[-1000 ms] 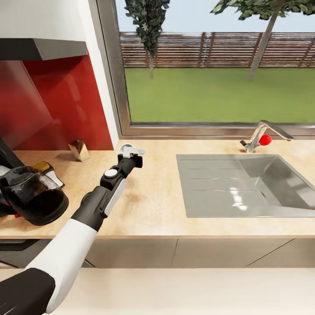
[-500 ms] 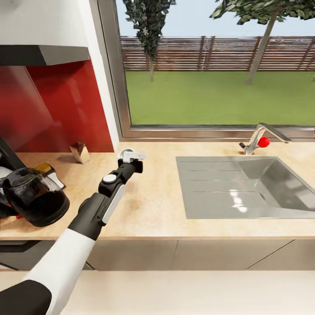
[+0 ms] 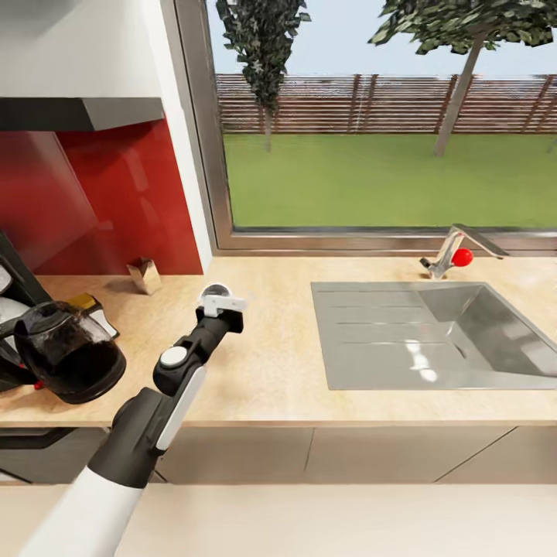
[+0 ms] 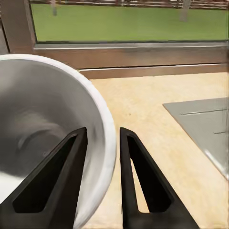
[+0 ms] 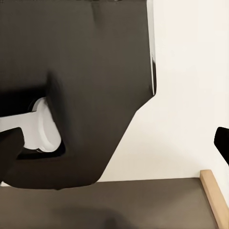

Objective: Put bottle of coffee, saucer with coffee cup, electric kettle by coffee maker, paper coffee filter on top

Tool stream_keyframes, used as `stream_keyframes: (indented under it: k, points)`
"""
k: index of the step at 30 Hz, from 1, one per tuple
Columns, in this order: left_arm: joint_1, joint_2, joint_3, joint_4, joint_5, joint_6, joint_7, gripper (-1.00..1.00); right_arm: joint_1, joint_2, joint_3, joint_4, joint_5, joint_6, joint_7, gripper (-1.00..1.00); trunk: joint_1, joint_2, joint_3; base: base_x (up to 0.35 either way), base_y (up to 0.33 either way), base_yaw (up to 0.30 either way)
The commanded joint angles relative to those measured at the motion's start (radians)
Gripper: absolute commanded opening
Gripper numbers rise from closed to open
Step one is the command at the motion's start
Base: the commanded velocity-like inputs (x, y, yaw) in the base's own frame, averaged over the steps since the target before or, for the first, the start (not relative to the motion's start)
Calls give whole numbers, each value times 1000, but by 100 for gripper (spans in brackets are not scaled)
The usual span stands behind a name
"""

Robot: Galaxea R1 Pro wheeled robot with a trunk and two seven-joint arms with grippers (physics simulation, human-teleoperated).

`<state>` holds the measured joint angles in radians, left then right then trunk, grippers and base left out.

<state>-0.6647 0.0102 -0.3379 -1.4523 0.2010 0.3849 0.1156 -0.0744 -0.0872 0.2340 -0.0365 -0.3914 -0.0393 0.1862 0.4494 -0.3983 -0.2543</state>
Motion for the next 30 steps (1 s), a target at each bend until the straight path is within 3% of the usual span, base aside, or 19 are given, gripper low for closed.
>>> stream_keyframes:
  k: [1, 2, 3, 6, 13, 19, 30]
  points:
    - [20, 4, -3, -17, 8, 2, 12, -100, -1, 0, 8, 1, -10, -4, 4, 100, 1, -2, 0, 0, 0, 0]
    - [38, 5, -4, -27, 8, 0, 12, -100, -1, 0, 8, 1, -10, -4, 4, 100, 1, -2, 1, 0, 0, 0]
    - [99, 8, -5, -55, 8, -6, 13, -100, -1, 1, 8, 1, -10, -4, 4, 100, 1, -2, 3, 0, 0, 0]
    - [124, 8, -6, -66, 8, -12, 13, -100, -1, 4, 8, 1, -10, -4, 4, 100, 1, -2, 8, 0, 0, 0]
    - [236, 19, -2, -72, -2, -143, 12, -100, -1, 7, 8, 1, -10, -4, 4, 100, 1, -2, 18, 0, 0, 0]
    - [256, 21, -6, -72, -17, -225, 12, -100, -1, 7, 8, 1, -9, -5, 4, 100, 1, -2, 28, 0, 0, 0]
    - [264, 25, -6, -72, -19, -239, 11, -100, -1, 7, 8, -1, -9, -7, 4, 100, 1, -2, 45, 0, 0, 0]
